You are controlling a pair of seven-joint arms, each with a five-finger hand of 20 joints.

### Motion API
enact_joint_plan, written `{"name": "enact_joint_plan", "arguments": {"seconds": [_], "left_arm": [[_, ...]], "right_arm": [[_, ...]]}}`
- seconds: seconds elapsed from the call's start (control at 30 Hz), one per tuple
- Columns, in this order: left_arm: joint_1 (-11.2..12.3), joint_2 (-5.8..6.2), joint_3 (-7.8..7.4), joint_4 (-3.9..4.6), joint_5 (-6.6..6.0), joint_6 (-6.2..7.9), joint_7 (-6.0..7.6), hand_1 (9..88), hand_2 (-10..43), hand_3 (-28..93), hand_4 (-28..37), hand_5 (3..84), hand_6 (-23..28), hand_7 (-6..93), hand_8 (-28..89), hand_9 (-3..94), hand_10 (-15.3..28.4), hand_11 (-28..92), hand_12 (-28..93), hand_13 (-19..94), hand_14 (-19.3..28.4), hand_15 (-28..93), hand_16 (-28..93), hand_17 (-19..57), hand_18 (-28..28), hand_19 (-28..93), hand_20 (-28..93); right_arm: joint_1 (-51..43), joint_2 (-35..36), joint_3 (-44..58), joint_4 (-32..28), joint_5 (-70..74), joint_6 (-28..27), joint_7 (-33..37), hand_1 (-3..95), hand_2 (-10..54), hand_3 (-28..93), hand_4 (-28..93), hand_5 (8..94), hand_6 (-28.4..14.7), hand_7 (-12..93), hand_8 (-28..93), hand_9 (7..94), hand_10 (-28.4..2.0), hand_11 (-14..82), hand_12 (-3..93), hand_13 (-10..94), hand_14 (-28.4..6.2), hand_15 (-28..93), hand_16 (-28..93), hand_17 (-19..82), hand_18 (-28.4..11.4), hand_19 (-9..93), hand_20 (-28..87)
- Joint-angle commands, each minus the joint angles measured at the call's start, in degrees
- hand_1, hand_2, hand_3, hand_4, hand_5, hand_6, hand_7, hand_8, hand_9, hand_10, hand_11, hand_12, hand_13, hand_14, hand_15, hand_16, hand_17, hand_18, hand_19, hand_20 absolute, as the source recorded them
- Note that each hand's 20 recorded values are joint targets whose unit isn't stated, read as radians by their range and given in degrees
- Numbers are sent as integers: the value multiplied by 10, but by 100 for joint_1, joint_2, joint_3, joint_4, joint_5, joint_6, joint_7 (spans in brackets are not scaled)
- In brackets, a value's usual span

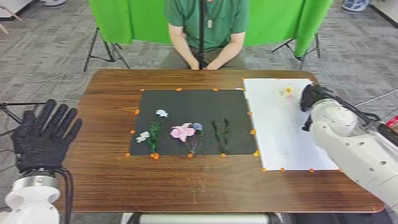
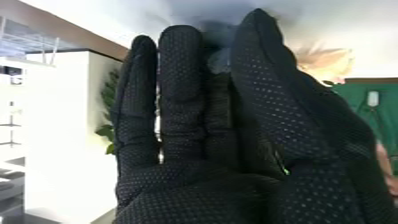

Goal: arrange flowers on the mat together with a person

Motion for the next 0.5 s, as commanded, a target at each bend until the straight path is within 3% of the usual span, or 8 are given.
{"name": "enact_joint_plan", "arguments": {"seconds": [0.03,0.17,0.33,0.43,0.47,0.5], "left_arm": [[78,-56,3,37,-48,79,3,281,131,712,-283,377,68,138,-110,339,142,201,89,259,133,302,-67,-61,133,315,120],[114,-62,-30,14,-37,75,32,281,130,713,-283,377,68,138,-110,339,142,200,88,260,133,303,-68,-61,133,315,120],[132,-55,-32,10,-46,70,33,281,130,714,-283,377,68,137,-110,339,142,200,88,259,134,302,-69,-61,133,314,120],[123,-31,-27,-6,-85,139,56,281,130,714,-283,377,68,138,-110,339,142,200,88,259,134,302,-68,-62,133,315,121],[104,-23,-33,-23,-95,230,37,281,130,713,-283,377,68,138,-110,339,142,200,88,259,134,302,-68,-61,133,314,121],[132,11,-48,-26,-118,229,93,281,130,713,-283,379,69,139,-110,341,142,201,89,260,134,302,-68,-61,133,315,121]], "right_arm": [[-399,104,3,-110,-275,539,-129,647,-90,616,-281,615,27,488,-19,731,-82,219,514,635,-39,473,484,368,-149,690,358],[-479,191,174,-553,-670,840,-277,643,-84,631,-282,626,26,495,-6,744,-84,212,525,647,-39,468,489,376,-150,690,365],[-532,352,164,-1559,-1014,1415,-471,636,-87,647,-282,630,26,496,-3,748,-84,208,529,651,-40,470,493,377,-154,694,370],[-340,375,-178,-2118,-267,1874,-679,633,-88,653,-283,630,26,495,0,748,-84,207,532,651,-39,470,493,376,-155,696,373],[-255,319,-312,-2226,-154,1911,-740,633,-88,654,-283,630,27,495,1,748,-84,206,532,651,-39,470,494,376,-155,696,374],[-141,206,-463,-2245,-246,1880,-860,633,-87,653,-283,629,26,495,2,748,-84,206,532,651,-39,471,494,375,-156,698,375]]}}
